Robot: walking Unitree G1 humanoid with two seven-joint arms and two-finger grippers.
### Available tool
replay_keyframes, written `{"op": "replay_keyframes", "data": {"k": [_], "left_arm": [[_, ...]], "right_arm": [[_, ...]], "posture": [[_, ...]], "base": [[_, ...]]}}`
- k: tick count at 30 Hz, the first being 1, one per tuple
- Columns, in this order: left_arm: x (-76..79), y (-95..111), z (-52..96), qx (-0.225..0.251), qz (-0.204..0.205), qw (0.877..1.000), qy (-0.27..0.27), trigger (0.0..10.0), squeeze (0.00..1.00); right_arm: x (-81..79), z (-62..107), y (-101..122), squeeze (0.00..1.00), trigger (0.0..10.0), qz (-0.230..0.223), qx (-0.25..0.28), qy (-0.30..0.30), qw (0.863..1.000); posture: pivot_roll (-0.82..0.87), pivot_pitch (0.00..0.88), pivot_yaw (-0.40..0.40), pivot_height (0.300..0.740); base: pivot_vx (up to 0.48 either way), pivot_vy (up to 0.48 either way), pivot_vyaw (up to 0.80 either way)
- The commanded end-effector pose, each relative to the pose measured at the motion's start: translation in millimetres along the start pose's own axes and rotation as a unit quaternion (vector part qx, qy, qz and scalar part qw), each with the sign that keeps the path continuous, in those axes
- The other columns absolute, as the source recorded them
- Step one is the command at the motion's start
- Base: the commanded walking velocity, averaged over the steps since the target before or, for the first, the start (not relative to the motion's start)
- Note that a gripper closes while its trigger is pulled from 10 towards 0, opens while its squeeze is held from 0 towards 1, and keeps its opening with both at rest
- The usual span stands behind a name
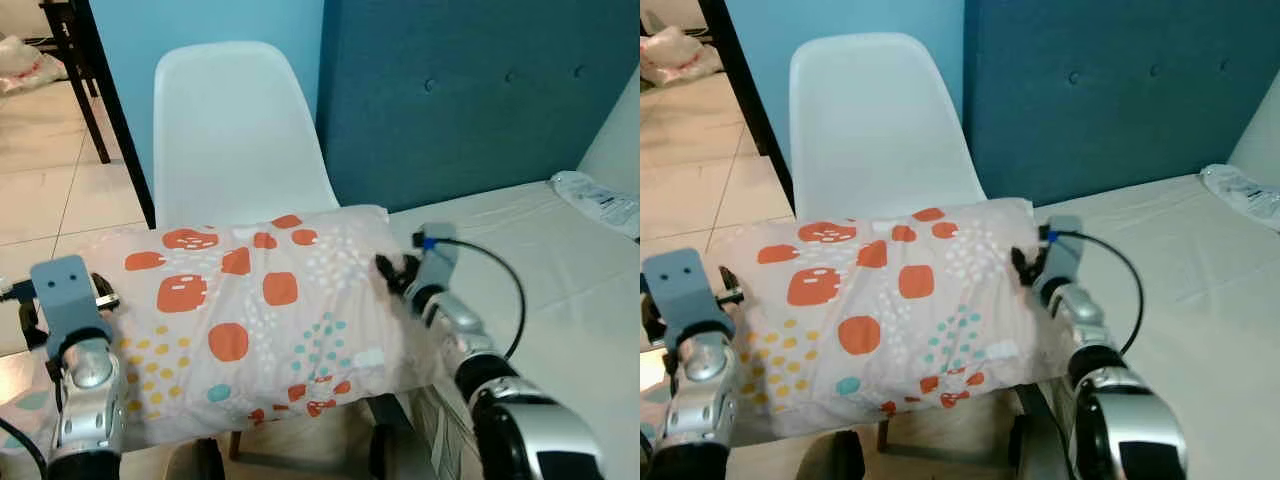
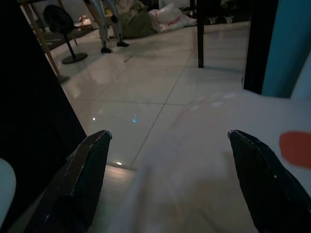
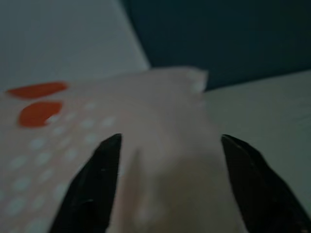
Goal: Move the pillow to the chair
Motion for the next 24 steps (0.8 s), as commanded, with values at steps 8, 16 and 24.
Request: {"op": "replay_keyframes", "data": {"k": [8,16,24], "left_arm": [[0.3,-3.2,-8.5,0.012,-0.049,0.999,-0.003,10.0,0.0],[-27.3,0.4,-26.5,0.044,-0.156,0.986,0.033,10.0,0.0],[14.8,31.0,-32.9,0.038,0.141,0.986,-0.079,10.0,0.0]], "right_arm": [[22.7,6.9,15.9,1.0,10.0,0.023,0.047,-0.021,0.998],[29.6,15.3,7.2,1.0,10.0,0.022,0.053,-0.039,0.998],[11.9,14.4,2.1,0.0,10.0,-0.053,0.068,-0.015,0.996]], "posture": [[0.03,0.0,-0.031,0.533],[0.01,0.0,-0.022,0.533],[0.01,0.0,-0.033,0.533]], "base": [[0.0,0.0,0.0],[0.0,0.0,0.0],[0.0,0.0,0.0]]}}
Point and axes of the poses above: a point about 5 cm out from each wrist's last joint towards the gripper, its own z axis pointing back from the gripper into the wrist, its own y axis along the axis of the wrist's last joint, x = y × z, the point moved 3 cm from there along -z, pointing out of the wrist towards the gripper, and after that the axes turned 6 degrees about z, right-handed, at the moved point
